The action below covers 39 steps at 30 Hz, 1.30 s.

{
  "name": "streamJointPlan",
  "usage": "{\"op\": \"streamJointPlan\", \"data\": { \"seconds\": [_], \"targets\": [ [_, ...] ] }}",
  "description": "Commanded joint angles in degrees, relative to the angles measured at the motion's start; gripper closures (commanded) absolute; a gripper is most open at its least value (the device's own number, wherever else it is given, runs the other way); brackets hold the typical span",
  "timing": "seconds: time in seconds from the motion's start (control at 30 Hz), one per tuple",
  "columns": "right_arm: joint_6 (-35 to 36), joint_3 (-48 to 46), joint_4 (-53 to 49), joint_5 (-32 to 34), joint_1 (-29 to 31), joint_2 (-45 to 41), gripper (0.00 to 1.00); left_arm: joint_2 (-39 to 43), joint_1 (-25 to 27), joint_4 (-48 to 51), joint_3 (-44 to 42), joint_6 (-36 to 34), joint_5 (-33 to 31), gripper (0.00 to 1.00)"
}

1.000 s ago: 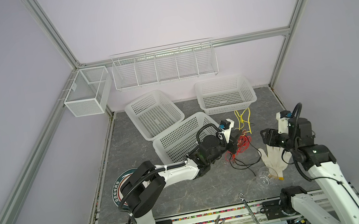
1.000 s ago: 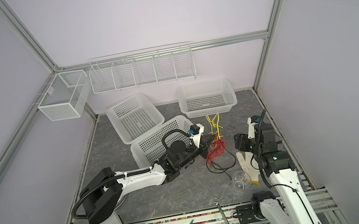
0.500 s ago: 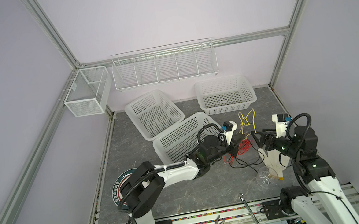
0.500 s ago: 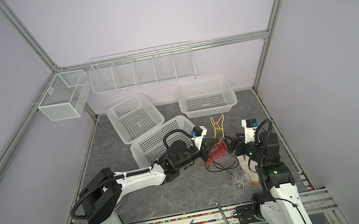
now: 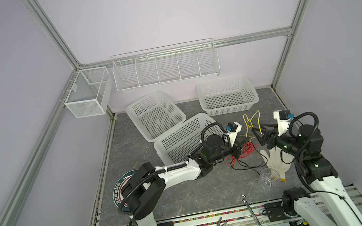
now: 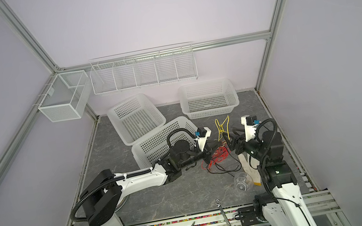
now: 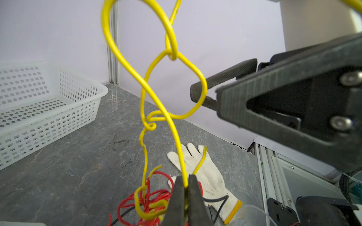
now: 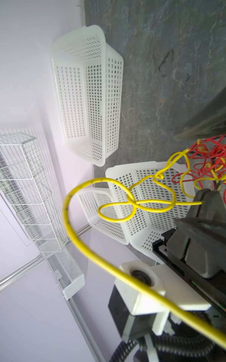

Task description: Untangle the cables

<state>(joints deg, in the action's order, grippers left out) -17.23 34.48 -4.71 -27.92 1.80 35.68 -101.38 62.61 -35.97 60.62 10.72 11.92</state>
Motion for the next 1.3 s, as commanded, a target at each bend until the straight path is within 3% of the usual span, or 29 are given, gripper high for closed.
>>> {"op": "streamJointPlan", "data": {
  "seconds": [0.0,0.13,0.37,0.57,0.77,0.93,1.27],
  "targets": [
    [-0.24,1.55,4.58,-0.99,0.69,1.69,0.42,-0.45,-0.12,0.07,2.64,0.48,0.94,1.00],
    [-0.53,2.41,6.04,-1.12,1.32,4.03,0.49,-0.88,-0.12,0.67,3.06,0.62,1.03,1.00],
    [0.09,2.20,5.33,2.33,2.25,6.50,0.74,-0.49,-0.12,0.55,2.94,0.79,0.35,1.00],
    [-0.40,1.47,1.23,15.58,2.40,5.89,0.94,1.09,-0.12,0.72,2.58,0.94,-0.54,1.00],
    [-3.03,1.75,-4.81,32.11,2.35,7.58,0.94,5.01,-0.14,-1.97,-0.14,1.33,-2.33,1.00],
    [-5.06,1.23,-8.05,40.76,2.31,9.79,0.94,9.57,-0.12,-3.03,-3.08,-0.05,-6.00,1.00],
    [-7.50,2.74,-11.42,46.96,-0.04,15.75,0.94,19.00,-0.12,-5.58,-12.09,-1.74,-17.45,1.00]
  ]
}}
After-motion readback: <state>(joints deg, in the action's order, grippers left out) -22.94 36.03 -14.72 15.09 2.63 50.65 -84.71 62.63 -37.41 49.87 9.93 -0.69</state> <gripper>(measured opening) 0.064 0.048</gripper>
